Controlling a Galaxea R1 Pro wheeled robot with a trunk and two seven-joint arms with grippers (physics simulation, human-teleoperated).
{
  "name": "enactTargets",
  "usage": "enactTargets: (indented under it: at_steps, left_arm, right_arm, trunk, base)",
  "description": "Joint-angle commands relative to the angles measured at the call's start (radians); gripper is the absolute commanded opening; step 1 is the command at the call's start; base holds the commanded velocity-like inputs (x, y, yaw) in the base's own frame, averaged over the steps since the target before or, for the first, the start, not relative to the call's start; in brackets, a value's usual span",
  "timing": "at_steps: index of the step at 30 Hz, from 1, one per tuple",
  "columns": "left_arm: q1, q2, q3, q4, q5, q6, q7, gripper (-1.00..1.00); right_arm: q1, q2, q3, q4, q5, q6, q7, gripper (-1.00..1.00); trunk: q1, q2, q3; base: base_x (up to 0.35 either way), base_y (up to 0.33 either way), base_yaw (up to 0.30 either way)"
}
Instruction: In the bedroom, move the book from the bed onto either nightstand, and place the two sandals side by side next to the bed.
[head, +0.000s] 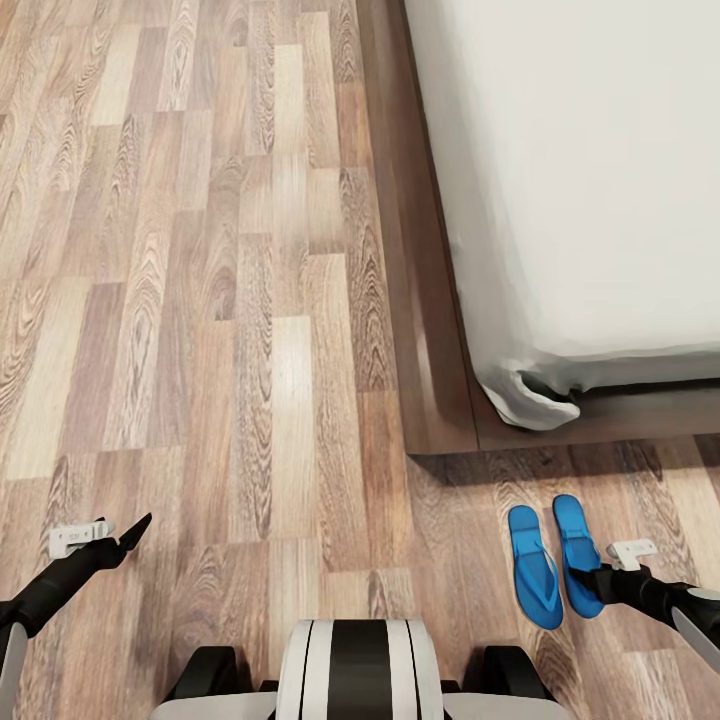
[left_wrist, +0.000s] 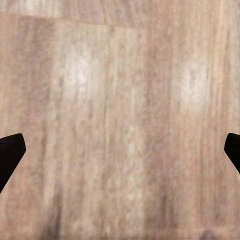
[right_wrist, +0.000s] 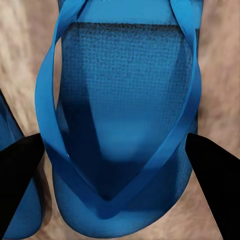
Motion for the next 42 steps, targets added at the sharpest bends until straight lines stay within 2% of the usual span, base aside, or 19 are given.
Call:
enactTargets:
  at_steps: [1,2,36,42]
  left_arm:
    - [-0.002,-0.001,0.002,0.0,-0.001,0.008,-0.007,1.0]
    - [-0.002,-0.001,0.002,0.0,-0.001,0.008,-0.007,1.0]
    - [-0.002,-0.001,0.002,0.0,-0.001,0.008,-0.007,1.0]
    - [-0.002,-0.001,0.002,-0.001,-0.001,0.009,-0.007,1.0]
  right_arm:
    - [-0.002,0.0,0.006,0.002,0.003,0.036,0.0,-1.0]
    - [-0.002,0.0,0.006,0.002,0.003,0.036,0.0,1.0]
    - [-0.002,0.0,0.006,0.002,0.003,0.036,0.0,1.0]
    - [-0.002,0.0,0.006,0.001,0.004,0.036,0.002,1.0]
  trunk:
    - [0.0,0.0,0.0]
    - [0.0,0.0,0.0]
    - [0.0,0.0,0.0]
    - [-0.002,0.001,0.023]
  base:
    - [0.0,0.0,0.0]
    - [0.0,0.0,0.0]
    - [0.0,0.0,0.0]
    - [0.0,0.0,0.0]
